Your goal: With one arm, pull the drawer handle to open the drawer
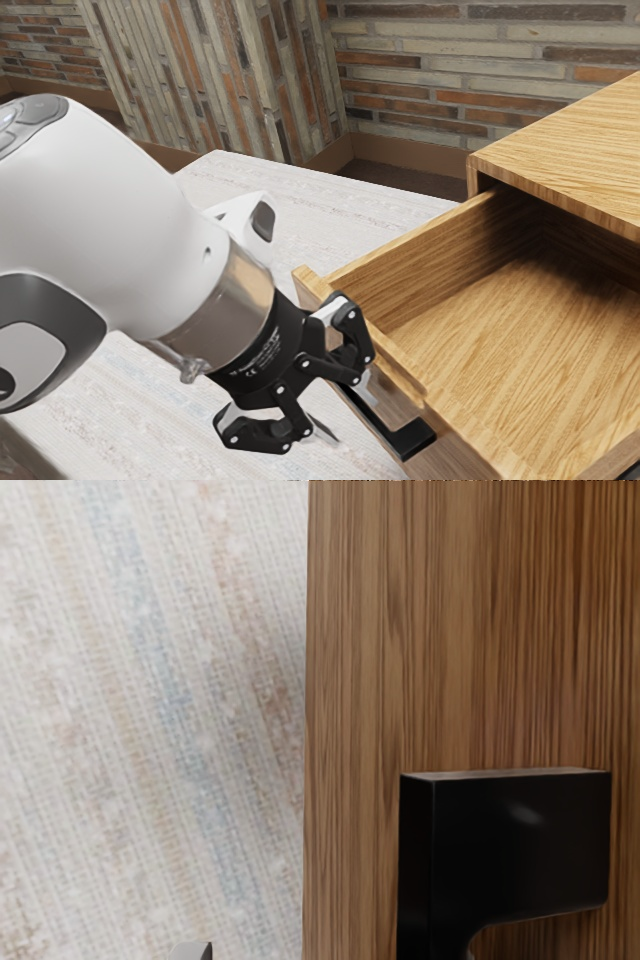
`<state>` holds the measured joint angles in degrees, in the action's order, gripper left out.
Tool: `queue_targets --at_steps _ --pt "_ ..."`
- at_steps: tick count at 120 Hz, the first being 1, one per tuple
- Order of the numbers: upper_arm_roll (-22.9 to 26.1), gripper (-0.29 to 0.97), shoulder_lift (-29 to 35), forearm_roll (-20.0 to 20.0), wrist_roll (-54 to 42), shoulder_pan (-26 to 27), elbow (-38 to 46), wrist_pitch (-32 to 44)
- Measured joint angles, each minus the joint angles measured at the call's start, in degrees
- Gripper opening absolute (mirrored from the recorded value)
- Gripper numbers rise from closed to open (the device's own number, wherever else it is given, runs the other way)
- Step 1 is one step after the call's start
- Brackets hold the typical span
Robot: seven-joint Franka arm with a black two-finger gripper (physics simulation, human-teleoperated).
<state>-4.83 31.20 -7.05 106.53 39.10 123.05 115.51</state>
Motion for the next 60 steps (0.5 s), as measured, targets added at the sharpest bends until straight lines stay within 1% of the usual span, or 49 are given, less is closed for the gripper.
queue_targets --at_steps 23,60 --pt "0.00 0.22 0.47 -0.53 0.15 -0.06 0.19 0.01" --pt "0.05 0.24 0.53 -3.03 0.10 -0.04 -0.26 -0.06"
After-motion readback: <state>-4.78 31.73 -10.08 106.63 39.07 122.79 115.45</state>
